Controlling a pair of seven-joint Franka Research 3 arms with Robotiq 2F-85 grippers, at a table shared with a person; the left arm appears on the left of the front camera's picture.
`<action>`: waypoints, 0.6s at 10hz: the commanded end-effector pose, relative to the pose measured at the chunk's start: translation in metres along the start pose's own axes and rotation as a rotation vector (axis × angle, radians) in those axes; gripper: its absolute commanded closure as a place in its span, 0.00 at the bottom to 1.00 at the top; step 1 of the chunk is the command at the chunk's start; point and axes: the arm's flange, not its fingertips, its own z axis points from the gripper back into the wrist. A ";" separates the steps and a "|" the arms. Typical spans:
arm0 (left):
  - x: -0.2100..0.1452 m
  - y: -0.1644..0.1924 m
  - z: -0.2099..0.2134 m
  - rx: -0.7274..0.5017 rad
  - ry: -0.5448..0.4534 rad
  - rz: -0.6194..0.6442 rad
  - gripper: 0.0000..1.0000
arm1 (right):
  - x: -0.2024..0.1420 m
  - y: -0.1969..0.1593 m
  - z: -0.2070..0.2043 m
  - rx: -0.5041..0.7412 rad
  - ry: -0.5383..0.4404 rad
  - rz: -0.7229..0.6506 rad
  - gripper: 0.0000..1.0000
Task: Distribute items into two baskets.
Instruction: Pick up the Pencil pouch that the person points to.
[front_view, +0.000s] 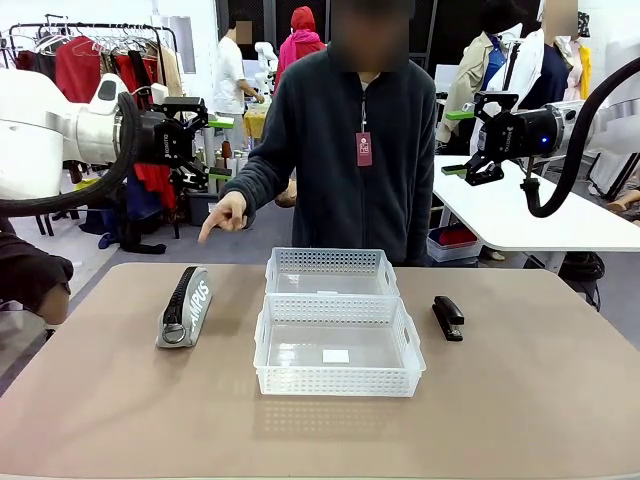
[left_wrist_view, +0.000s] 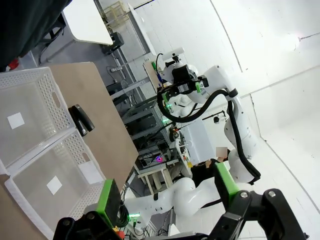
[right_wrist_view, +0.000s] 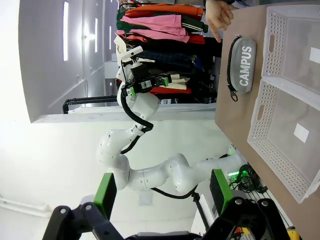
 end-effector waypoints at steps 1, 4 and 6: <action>0.001 0.000 0.001 0.004 -0.005 0.005 0.00 | 0.000 0.001 0.000 0.000 0.000 -0.009 0.00; 0.001 0.000 0.001 0.004 -0.005 0.005 0.00 | 0.000 0.001 0.000 0.000 0.000 -0.009 0.00; 0.001 0.000 0.001 0.004 -0.005 0.005 0.00 | 0.000 0.001 0.000 0.000 0.000 -0.009 0.00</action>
